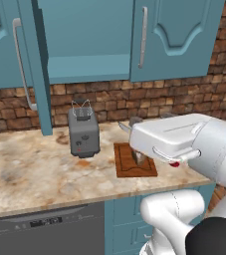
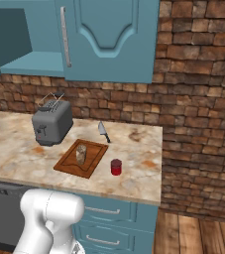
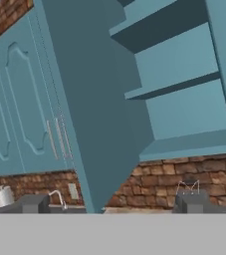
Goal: Pick the bread, place it on the cutting board, pick the jam, place it on the counter, and close the cabinet.
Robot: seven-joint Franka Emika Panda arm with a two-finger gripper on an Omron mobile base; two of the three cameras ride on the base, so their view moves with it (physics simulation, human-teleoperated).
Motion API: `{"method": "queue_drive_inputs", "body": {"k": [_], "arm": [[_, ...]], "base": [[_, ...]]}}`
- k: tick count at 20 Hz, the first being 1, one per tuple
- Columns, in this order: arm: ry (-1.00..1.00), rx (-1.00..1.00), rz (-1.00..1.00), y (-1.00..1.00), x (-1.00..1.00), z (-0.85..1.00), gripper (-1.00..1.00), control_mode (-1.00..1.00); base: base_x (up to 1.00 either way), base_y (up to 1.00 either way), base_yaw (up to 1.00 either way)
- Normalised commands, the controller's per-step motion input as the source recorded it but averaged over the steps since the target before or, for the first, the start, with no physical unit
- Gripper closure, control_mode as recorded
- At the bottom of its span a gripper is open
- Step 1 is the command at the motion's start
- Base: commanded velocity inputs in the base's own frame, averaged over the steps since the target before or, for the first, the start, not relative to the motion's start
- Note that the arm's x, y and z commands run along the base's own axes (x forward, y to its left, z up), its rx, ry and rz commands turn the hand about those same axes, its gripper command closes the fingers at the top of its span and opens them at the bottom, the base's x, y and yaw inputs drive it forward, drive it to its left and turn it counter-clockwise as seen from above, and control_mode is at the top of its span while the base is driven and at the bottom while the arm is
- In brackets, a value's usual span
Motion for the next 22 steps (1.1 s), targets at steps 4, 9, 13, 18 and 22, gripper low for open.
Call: {"method": "queue_drive_inputs", "body": {"k": [4, 9, 13, 18, 22], "arm": [[0.00, -0.02, 0.00, 0.35, 0.00, 0.00, -1.00, -1.00], [0.00, 0.00, -0.03, 0.24, 0.00, 0.00, -1.00, -1.00], [0.00, 0.00, -0.08, 0.17, 0.00, 0.00, -1.00, -1.00], [0.00, 0.00, -0.09, 0.18, 0.00, 0.00, -1.00, -1.00], [-0.01, 0.00, -0.07, 0.20, 0.03, 0.00, -1.00, -1.00]], "base": [[0.00, 0.00, 0.00], [0.00, 0.00, 0.00], [0.00, 0.00, 0.00], [0.00, 0.00, 0.00], [0.00, 0.00, 0.00]]}}
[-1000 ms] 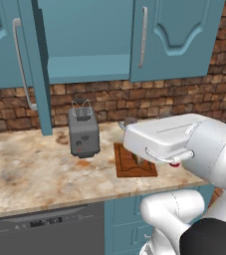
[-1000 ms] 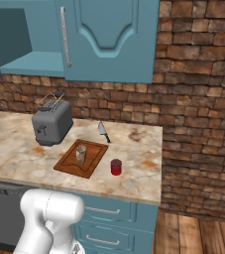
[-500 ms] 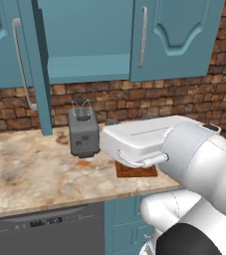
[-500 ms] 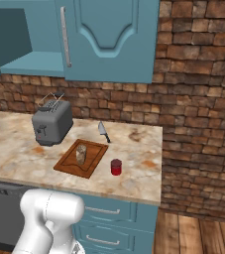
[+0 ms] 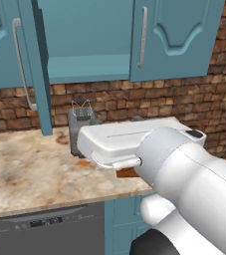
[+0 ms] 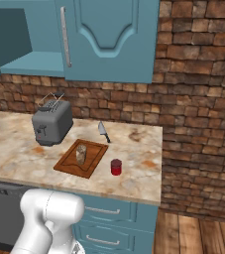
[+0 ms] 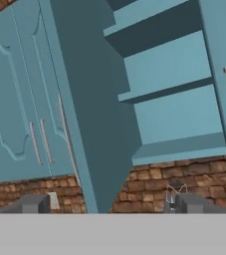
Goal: Pick the bread, place it on the cutting board, pick the jam, place it on the counter, and close the cabinet.
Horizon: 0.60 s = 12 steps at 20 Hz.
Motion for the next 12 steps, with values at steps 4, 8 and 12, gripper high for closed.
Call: {"method": "queue_drive_inputs", "body": {"k": [4, 8, 12], "arm": [[-0.02, 0.00, -0.06, 0.18, 0.04, 0.00, -1.00, -1.00], [-0.03, 0.00, -0.03, 0.16, 0.19, 0.00, -1.00, -1.00], [-0.03, 0.00, -0.01, 0.17, 0.25, 0.00, -1.00, -1.00]], "base": [[0.00, 0.00, 0.00], [0.00, 0.00, 0.00], [0.00, 0.00, 0.00]]}}
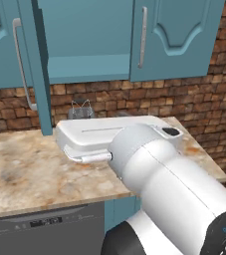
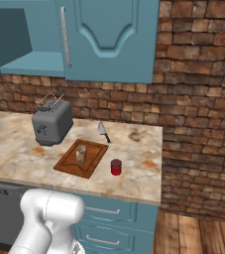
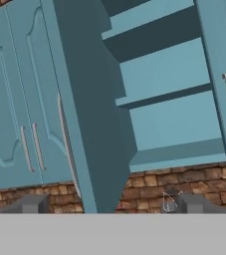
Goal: Pick the bread, place it on the cutting board, pick the jam, place it on the counter, and close the cabinet.
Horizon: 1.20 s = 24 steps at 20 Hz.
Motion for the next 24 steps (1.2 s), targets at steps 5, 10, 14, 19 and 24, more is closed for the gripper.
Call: {"method": "queue_drive_inputs", "body": {"k": [5, 10, 14, 19, 24], "arm": [[-0.04, 0.00, 0.00, 0.21, 0.17, -0.03, -1.00, -1.00], [-0.05, 0.00, 0.00, 0.23, 0.10, -0.07, -1.00, -1.00], [-0.04, 0.00, 0.00, 0.19, 0.06, -0.09, -1.00, -1.00], [-0.03, 0.00, 0.00, 0.18, 0.12, -0.12, -1.00, -1.00], [-0.02, 0.00, 0.00, 0.18, 0.19, -0.10, -1.00, -1.00]], "base": [[0.00, 0.00, 0.00], [0.00, 0.00, 0.00], [0.00, 0.00, 0.00], [0.00, 0.00, 0.00], [0.00, 0.00, 0.00]]}}
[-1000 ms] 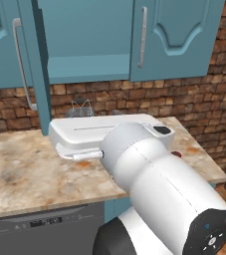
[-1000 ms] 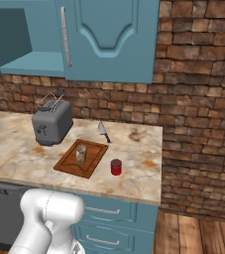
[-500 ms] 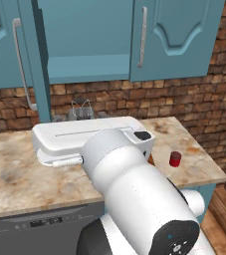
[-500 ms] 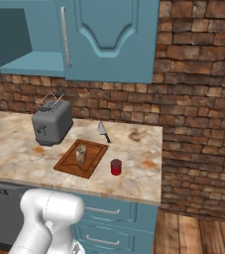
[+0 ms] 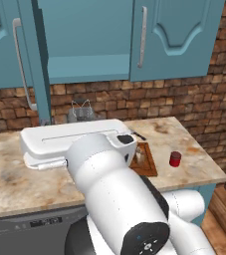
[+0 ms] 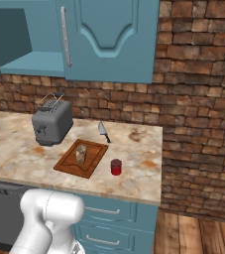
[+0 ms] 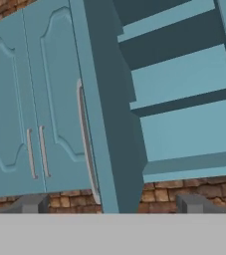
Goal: Pick the bread, place it on the cutting board, pick the jam, place it on the counter, and close the cabinet.
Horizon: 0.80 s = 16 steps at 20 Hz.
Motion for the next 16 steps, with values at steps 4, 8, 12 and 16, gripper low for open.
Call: {"method": "queue_drive_inputs", "body": {"k": [4, 8, 12, 16], "arm": [[-0.01, 0.00, 0.00, 0.18, 0.18, -0.04, -1.00, -1.00], [0.00, 0.00, -0.02, 0.21, 0.11, 0.00, -1.00, -1.00], [0.00, 0.00, -0.02, 0.19, 0.00, 0.00, -1.00, -1.00], [0.00, 0.00, -0.03, 0.24, 0.00, 0.00, -1.00, -1.00]], "base": [[0.00, 0.00, 0.00], [0.00, 0.00, 0.00], [0.00, 0.00, 0.00], [0.00, 0.00, 0.00]]}}
